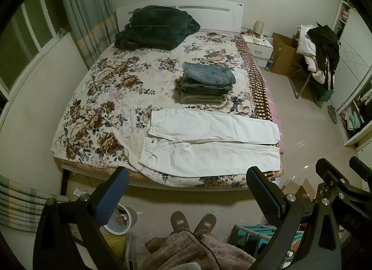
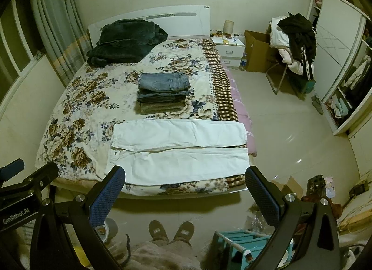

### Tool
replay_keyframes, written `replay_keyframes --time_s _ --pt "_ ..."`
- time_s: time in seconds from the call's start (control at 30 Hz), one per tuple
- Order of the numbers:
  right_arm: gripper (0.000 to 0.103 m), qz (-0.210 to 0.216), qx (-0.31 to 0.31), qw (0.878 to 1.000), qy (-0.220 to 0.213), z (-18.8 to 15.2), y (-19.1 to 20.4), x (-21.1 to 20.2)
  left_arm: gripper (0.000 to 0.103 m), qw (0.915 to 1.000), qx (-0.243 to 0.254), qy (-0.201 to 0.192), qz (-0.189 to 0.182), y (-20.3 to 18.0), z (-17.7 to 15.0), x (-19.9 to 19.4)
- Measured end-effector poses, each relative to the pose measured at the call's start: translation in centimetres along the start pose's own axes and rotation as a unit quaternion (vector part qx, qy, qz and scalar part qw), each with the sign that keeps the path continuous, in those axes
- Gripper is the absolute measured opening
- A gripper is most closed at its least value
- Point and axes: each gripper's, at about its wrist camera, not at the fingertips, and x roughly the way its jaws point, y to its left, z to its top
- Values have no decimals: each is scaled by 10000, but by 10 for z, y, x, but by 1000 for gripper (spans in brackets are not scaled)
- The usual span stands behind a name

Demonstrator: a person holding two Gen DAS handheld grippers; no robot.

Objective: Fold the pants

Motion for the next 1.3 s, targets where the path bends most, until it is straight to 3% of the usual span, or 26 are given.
replay_keyframes --time_s 1.3 --pt "103 -63 15 10000 -66 12 0 -6 103 10000 22 6 -22 -24 27 -4"
